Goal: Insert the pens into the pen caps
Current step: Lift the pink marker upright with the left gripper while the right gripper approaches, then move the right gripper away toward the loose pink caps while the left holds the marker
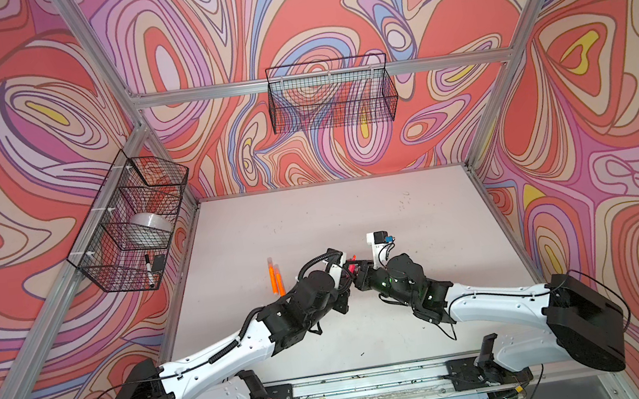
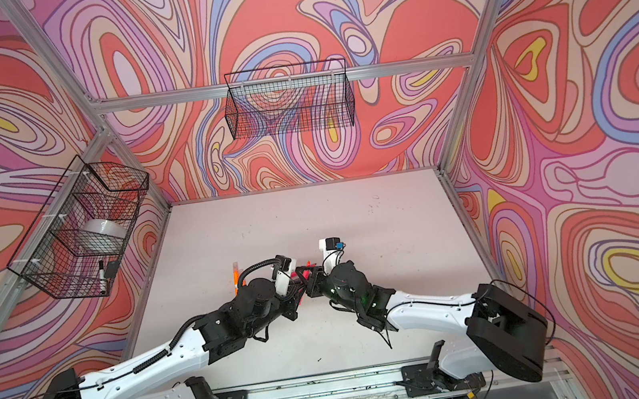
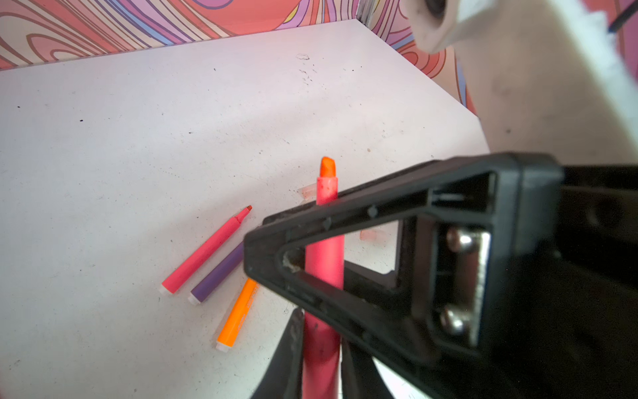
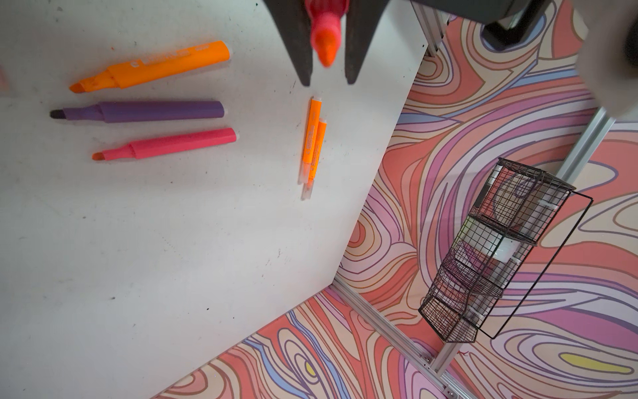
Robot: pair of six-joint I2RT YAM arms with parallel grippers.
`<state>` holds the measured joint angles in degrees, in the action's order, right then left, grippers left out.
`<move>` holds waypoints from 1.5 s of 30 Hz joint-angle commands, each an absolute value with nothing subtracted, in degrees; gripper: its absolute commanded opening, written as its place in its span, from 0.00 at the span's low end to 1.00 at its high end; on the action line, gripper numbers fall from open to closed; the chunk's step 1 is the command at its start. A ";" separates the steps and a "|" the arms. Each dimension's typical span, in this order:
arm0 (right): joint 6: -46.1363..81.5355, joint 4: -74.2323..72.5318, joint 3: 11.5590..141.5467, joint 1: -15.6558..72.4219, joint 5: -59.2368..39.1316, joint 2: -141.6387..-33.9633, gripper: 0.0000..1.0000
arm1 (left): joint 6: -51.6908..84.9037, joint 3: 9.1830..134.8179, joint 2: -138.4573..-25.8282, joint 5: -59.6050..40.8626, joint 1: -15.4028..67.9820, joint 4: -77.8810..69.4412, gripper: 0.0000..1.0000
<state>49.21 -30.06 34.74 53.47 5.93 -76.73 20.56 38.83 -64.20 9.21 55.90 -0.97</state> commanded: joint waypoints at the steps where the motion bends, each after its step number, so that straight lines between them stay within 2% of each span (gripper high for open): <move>1: 48.78 -31.61 36.29 55.31 4.74 -76.99 0.00 | 19.86 38.85 -65.11 9.29 55.90 -2.90 0.21; 15: 49.83 -34.43 36.41 57.33 4.28 -78.46 0.00 | 19.52 38.42 -65.37 9.84 55.90 -4.57 0.24; 17: 49.92 -34.67 36.48 57.52 4.43 -78.86 0.00 | 19.51 38.42 -65.22 10.23 55.90 -4.66 0.18; 20: 49.96 -33.96 36.73 57.68 5.08 -79.36 0.00 | 19.95 38.16 -64.70 11.34 55.90 -4.53 0.04; 21: 49.97 -33.68 36.82 57.73 5.33 -79.41 0.01 | 20.16 38.16 -64.50 11.82 55.91 -4.35 0.03; 22: 49.86 -33.33 36.86 57.68 5.61 -79.48 0.09 | 20.27 38.22 -64.27 12.34 55.94 -3.99 0.01; 26: 48.44 -31.23 35.90 57.68 8.04 -77.74 0.54 | 21.36 38.07 -63.25 13.92 55.39 -1.92 0.00; 29: 46.68 -23.86 35.25 57.66 13.57 -73.06 0.73 | 23.27 36.51 -61.18 14.31 52.70 0.07 0.00; 36: 44.56 -0.01 35.00 57.62 29.80 -61.67 0.82 | 27.24 30.06 -51.04 9.13 40.00 5.63 0.00; 41: 46.84 18.61 38.93 56.95 41.92 -62.64 0.86 | 28.30 30.29 -44.00 12.79 39.55 15.58 0.00; 45: 45.48 23.55 40.80 53.59 43.19 -65.60 0.89 | 34.01 30.31 -40.91 11.83 39.55 21.62 0.00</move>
<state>46.50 13.50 38.87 55.68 37.67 -64.23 28.77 30.06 -42.26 11.42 39.75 13.96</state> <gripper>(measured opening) 0.890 0.176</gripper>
